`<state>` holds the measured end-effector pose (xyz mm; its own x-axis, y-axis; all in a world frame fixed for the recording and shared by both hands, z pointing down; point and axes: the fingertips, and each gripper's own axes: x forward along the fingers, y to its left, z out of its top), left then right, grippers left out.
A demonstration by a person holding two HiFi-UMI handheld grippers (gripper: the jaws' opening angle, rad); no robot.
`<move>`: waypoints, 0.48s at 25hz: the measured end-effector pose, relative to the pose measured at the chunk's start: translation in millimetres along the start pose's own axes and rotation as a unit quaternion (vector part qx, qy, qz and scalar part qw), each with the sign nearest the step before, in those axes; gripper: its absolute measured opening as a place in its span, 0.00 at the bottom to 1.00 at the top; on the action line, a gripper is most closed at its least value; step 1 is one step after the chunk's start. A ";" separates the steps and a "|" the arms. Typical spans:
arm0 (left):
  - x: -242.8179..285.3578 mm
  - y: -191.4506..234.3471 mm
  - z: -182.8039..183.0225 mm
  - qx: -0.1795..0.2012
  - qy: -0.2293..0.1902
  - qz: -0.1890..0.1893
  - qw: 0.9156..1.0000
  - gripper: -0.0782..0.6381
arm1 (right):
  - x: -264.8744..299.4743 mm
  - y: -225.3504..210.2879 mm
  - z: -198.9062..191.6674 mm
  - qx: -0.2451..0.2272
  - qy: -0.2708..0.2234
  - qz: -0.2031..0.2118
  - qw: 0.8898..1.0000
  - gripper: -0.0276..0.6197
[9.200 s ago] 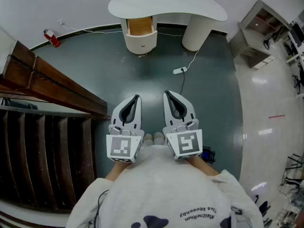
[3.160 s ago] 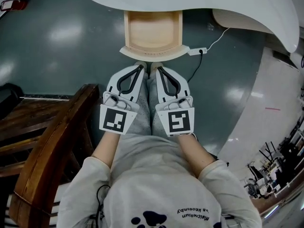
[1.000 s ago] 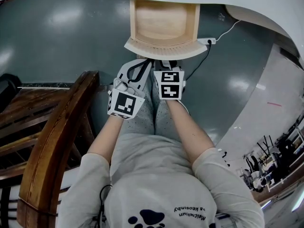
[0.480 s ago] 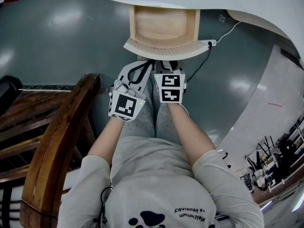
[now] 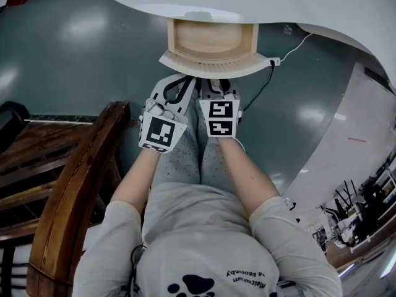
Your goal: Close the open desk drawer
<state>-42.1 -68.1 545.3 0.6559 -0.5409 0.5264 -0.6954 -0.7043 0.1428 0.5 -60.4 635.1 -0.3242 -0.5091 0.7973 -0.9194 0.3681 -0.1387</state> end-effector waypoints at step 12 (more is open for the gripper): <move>12.4 20.4 6.9 -0.005 -0.003 0.011 1.000 0.12 | 14.4 -13.1 27.4 -0.007 -0.011 -0.003 1.000 0.21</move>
<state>-46.1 -92.3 548.9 0.6428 -0.5587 0.5240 -0.7121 -0.6880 0.1400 1.7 -93.9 632.3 -0.3244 -0.5276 0.7851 -0.9181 0.3756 -0.1269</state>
